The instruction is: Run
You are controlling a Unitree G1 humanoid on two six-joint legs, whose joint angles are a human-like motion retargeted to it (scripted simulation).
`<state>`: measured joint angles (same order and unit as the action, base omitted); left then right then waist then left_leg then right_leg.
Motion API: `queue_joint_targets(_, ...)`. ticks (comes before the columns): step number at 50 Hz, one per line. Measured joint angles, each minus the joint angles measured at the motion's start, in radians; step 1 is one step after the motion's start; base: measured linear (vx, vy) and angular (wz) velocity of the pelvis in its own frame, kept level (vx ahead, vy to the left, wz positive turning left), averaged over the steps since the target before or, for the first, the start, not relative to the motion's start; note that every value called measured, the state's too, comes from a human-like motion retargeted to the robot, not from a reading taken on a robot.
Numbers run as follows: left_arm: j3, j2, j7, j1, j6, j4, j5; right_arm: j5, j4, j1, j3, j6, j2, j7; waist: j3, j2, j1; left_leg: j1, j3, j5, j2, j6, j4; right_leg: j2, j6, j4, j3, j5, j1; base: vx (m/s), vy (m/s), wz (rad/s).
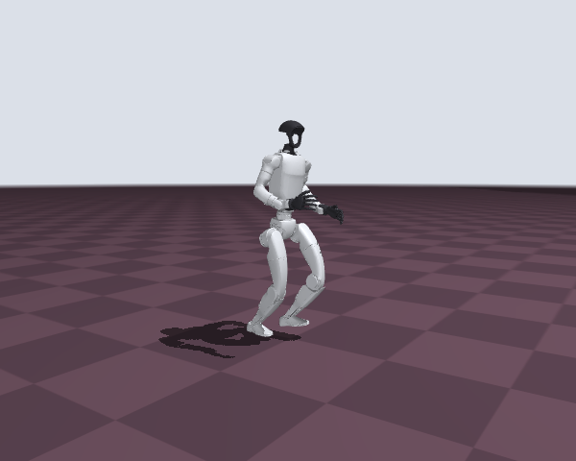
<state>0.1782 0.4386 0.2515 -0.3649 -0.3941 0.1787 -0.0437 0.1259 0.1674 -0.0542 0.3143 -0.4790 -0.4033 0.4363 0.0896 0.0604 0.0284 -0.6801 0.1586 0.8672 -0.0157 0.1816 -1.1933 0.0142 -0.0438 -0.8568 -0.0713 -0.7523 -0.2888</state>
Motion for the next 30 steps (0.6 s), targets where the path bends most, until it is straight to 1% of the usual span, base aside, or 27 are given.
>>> queue_joint_targets(2,-0.012,0.009,-0.014,-0.034,0.013,0.006,0.011,-0.013,-0.041,0.018,0.012,-0.003,-0.004,-0.018,0.018,0.042,0.004,-0.006,0.011,-0.006,-0.091,0.009,0.166,-0.061,-0.049,-0.036,-0.004,0.050,0.043,0.02,0.05,0.51)
queue_joint_targets(3,-0.014,0.010,-0.010,-0.039,0.017,0.005,0.009,-0.022,-0.050,0.014,0.019,-0.004,-0.005,-0.025,0.025,0.057,0.001,0.004,0.010,-0.006,-0.128,0.020,0.197,-0.088,-0.070,-0.087,-0.002,0.074,0.053,0.00,0.04,0.40)
queue_joint_targets(5,-0.017,0.006,0.010,-0.025,0.021,-0.001,-0.012,-0.049,-0.035,-0.015,0.035,-0.002,0.001,-0.036,0.031,0.085,-0.021,0.039,0.007,0.005,-0.190,0.051,0.191,-0.151,-0.103,-0.252,-0.001,0.137,0.041,-0.03,0.03,0.37)
queue_joint_targets(6,-0.015,0.001,0.030,0.008,0.022,-0.007,-0.033,-0.067,-0.005,-0.036,0.041,0.004,0.008,-0.037,0.031,0.103,-0.046,0.062,0.003,0.005,-0.224,0.068,0.194,-0.198,-0.111,-0.367,-0.002,0.171,0.001,-0.06,0.02,0.45)
queue_joint_targets(7,-0.013,-0.002,0.052,0.047,0.024,-0.013,-0.055,-0.082,0.032,-0.057,0.047,0.010,0.016,-0.036,0.031,0.118,-0.074,0.088,-0.002,0.005,-0.254,0.079,0.204,-0.244,-0.113,-0.474,-0.001,0.195,-0.047,-0.07,0.00,0.50)
queue_joint_targets(8,-0.010,-0.005,0.077,0.100,0.026,-0.019,-0.078,-0.093,0.078,-0.078,0.051,0.016,0.024,-0.032,0.032,0.131,-0.107,0.119,-0.012,0.005,-0.278,0.080,0.226,-0.288,-0.101,-0.566,0.004,0.197,-0.108,-0.04,0.01,0.37)
queue_joint_targets(10,-0.001,-0.008,0.131,0.224,0.034,-0.023,-0.112,-0.098,0.177,-0.113,0.053,0.012,0.033,-0.028,0.030,0.135,-0.162,0.212,-0.032,0.005,-0.312,0.077,0.304,-0.343,-0.072,-0.670,0.025,0.154,-0.239,0.01,0.04,0.00)
queue_joint_targets(12,0.004,-0.012,0.159,0.314,0.033,-0.040,-0.117,-0.068,0.233,-0.170,0.042,0.000,0.020,-0.043,0.023,0.083,-0.186,0.332,-0.056,-0.002,-0.274,0.024,0.385,-0.308,-0.043,-0.611,0.013,0.103,-0.327,0.08,0.02,-0.57)
queue_joint_targets(13,0.005,-0.013,0.165,0.345,0.027,-0.054,-0.110,-0.051,0.246,-0.203,0.033,-0.003,0.008,-0.050,0.022,0.044,-0.193,0.388,-0.066,-0.024,-0.236,-0.014,0.425,-0.268,-0.033,-0.531,-0.007,0.089,-0.357,0.10,-0.02,-0.71)
queue_joint_targets(15,0.014,-0.011,0.161,0.386,0.001,-0.084,-0.090,-0.025,0.258,-0.269,0.006,-0.004,-0.012,-0.066,0.024,-0.049,-0.196,0.470,-0.078,-0.084,-0.129,-0.096,0.457,-0.150,-0.025,-0.294,-0.054,0.087,-0.383,0.10,-0.05,-0.68)
queue_joint_targets(17,0.034,-0.006,0.151,0.391,-0.037,-0.110,-0.085,-0.004,0.247,-0.329,-0.028,0.000,-0.013,-0.075,0.049,-0.100,-0.189,0.490,-0.080,-0.185,-0.053,-0.161,0.423,-0.044,-0.033,-0.054,-0.052,0.115,-0.384,0.04,-0.08,-0.46)
queue_joint_targets(18,0.041,-0.002,0.145,0.383,-0.049,-0.124,-0.084,0.006,0.234,-0.347,-0.039,0.002,-0.011,-0.072,0.057,-0.119,-0.179,0.482,-0.079,-0.222,-0.015,-0.181,0.359,0.001,-0.029,0.021,-0.050,0.132,-0.374,-0.02,-0.07,-0.37)
queue_joint_targets(19,0.048,-0.001,0.139,0.369,-0.057,-0.134,-0.084,0.013,0.219,-0.355,-0.044,0.000,-0.009,-0.067,0.059,-0.126,-0.170,0.471,-0.076,-0.247,0.011,-0.188,0.274,0.028,-0.017,0.032,-0.045,0.133,-0.365,-0.04,-0.06,-0.29)
queue_joint_targets(20,0.055,-0.002,0.133,0.353,-0.062,-0.143,-0.083,0.018,0.203,-0.357,-0.044,-0.005,-0.008,-0.060,0.058,-0.127,-0.161,0.459,-0.072,-0.264,0.031,-0.189,0.178,0.046,-0.003,0.011,-0.038,0.124,-0.356,-0.06,-0.06,-0.18)
queue_joint_targets(22,0.066,-0.004,0.112,0.305,-0.053,-0.135,-0.074,0.011,0.159,-0.317,-0.035,-0.007,-0.012,-0.038,0.036,-0.124,-0.128,0.399,-0.068,-0.233,0.086,-0.160,-0.062,0.079,0.051,-0.082,-0.031,0.062,-0.318,-0.06,-0.06,-0.07)
queue_joint_targets(23,0.070,-0.007,0.100,0.279,-0.042,-0.122,-0.069,0.000,0.139,-0.279,-0.025,-0.005,-0.017,-0.023,0.018,-0.120,-0.108,0.356,-0.066,-0.196,0.114,-0.131,-0.179,0.091,0.076,-0.128,-0.027,0.020,-0.296,-0.05,-0.05,0.08)
queue_joint_targets(25,0.077,-0.014,0.072,0.222,-0.018,-0.083,-0.068,-0.037,0.105,-0.181,-0.001,-0.004,-0.027,0.004,-0.013,-0.105,-0.064,0.250,-0.056,-0.090,0.153,-0.060,-0.341,0.101,0.102,-0.177,-0.014,-0.054,-0.244,-0.02,-0.02,0.12)
queue_joint_targets(27,0.064,-0.012,0.025,0.160,-0.001,-0.051,-0.056,-0.067,0.071,-0.061,0.022,0.000,-0.026,0.021,-0.028,-0.076,-0.029,0.135,-0.036,-0.010,0.141,-0.001,-0.333,0.086,0.091,-0.142,0.001,-0.072,-0.169,-0.02,-0.02,0.38)
queue_joint_targets(28,0.051,-0.004,-0.003,0.122,0.002,-0.044,-0.044,-0.070,0.048,-0.011,0.030,0.003,-0.022,0.020,-0.026,-0.052,-0.019,0.086,-0.018,0.002,0.116,0.018,-0.271,0.066,0.072,-0.107,0.009,-0.057,-0.130,0.00,0.00,0.56)
queue_joint_targets(30,0.026,0.017,-0.049,0.036,0.003,-0.043,-0.014,-0.060,-0.010,0.046,0.040,0.004,-0.015,0.005,-0.005,-0.004,-0.004,0.025,0.022,0.005,0.052,0.024,-0.069,0.023,0.020,-0.035,0.021,0.007,-0.055,0.02,0.02,0.62)
